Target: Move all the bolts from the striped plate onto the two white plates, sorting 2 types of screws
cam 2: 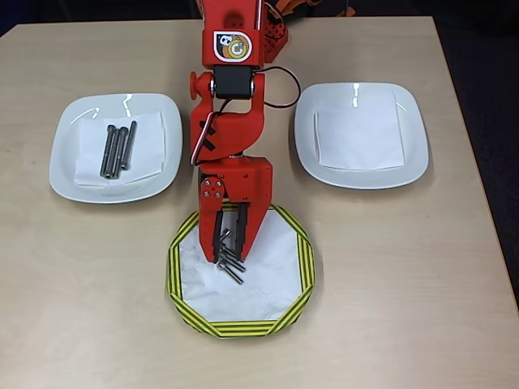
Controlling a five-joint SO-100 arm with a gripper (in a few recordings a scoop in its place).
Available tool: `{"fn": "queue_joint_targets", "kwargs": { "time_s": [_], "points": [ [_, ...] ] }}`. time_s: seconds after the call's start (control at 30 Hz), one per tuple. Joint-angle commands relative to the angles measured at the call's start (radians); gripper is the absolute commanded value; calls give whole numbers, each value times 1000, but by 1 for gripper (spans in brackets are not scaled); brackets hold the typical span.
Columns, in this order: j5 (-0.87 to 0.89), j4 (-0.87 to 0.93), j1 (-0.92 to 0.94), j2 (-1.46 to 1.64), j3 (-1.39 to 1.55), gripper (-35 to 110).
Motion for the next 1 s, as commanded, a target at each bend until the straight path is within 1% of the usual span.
{"fn": "queue_joint_targets", "kwargs": {
  "time_s": [0.0, 0.07, 0.43, 0.53, 0.63, 0.8, 0.97],
  "points": [
    [20, -71, -14, -21, 9, 12],
    [23, -104, -15, -44, 8, 12],
    [46, -98, 0, -121, -81, 10],
    [57, -75, 6, -127, -101, 7],
    [64, -51, 15, -132, -115, 0],
    [35, -23, 28, -120, -126, 0],
    [18, 77, 32, -67, -147, 0]
  ]
}}
